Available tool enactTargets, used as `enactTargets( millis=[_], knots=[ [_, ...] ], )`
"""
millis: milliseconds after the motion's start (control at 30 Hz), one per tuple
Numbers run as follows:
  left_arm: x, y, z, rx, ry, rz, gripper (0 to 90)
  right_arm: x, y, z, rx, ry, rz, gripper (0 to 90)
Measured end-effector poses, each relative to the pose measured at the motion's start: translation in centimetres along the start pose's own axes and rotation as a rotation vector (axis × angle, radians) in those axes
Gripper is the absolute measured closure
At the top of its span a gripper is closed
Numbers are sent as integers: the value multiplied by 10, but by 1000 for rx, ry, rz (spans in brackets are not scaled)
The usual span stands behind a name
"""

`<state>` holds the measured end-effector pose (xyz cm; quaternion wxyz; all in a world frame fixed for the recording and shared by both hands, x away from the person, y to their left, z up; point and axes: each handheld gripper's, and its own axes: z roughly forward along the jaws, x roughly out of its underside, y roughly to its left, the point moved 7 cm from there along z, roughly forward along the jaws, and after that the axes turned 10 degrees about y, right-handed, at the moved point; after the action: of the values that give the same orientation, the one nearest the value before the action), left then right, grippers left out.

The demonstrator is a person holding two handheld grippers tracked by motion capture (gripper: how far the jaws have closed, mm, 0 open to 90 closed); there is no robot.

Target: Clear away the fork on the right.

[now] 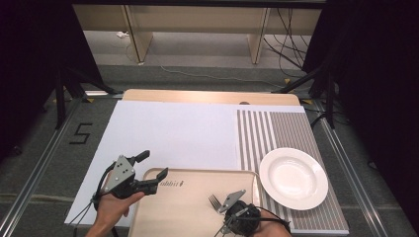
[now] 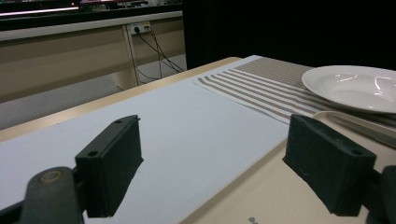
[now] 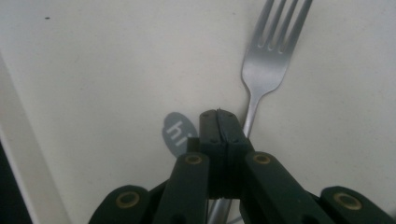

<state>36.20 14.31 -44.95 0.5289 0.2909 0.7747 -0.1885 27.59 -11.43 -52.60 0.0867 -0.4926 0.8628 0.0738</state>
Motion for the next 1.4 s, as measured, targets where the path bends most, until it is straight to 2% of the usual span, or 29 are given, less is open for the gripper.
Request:
enactTargets(
  millis=[167,467,667,1133,1200,1333,1400],
  knots=[
    [0,0,0,0,-2,0,181,4,-10,-1,14,3,32,900],
    [-1,0,-1,-1,-3,-2,181,13,-26,-6,6,16,126,900],
    [-1,0,-1,-1,-6,-2,181,21,-37,-9,9,14,166,900],
    [-1,0,-2,0,-9,1,180,31,-48,-12,10,6,190,900],
    [-1,-1,-1,1,-9,-1,178,32,-48,-12,14,12,208,900],
    [-2,-1,-1,1,-11,-2,176,33,-49,-13,10,8,196,900],
    [-2,0,-2,1,-11,-4,174,31,-49,-14,6,-12,197,854]
  ],
)
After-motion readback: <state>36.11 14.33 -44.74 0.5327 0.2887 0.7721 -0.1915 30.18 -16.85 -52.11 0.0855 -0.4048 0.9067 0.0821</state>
